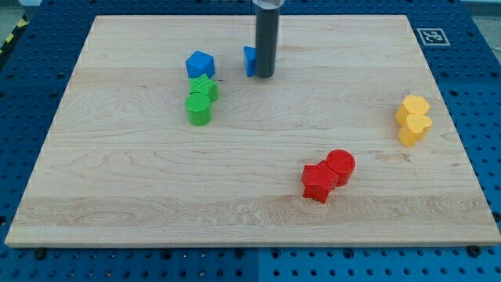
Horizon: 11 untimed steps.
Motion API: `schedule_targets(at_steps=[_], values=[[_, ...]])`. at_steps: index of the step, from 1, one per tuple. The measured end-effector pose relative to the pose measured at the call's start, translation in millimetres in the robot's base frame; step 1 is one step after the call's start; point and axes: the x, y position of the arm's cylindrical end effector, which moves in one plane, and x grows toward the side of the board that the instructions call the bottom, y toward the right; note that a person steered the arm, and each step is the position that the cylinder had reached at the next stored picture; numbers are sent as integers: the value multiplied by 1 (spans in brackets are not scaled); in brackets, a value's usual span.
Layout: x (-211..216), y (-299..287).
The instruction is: Slide the blue triangle to the blue cube
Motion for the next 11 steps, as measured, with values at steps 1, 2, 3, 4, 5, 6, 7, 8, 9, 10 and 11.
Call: schedule_targets(at_steps=[1,2,3,4,5,6,7,8,9,10,11], values=[[-12,-23],[-22,-35],[-11,-17],[-6,15],[-48,15],[-61,15],[-61,10],[-61,-12],[-61,-34],[-61,-43],[-61,-49]])
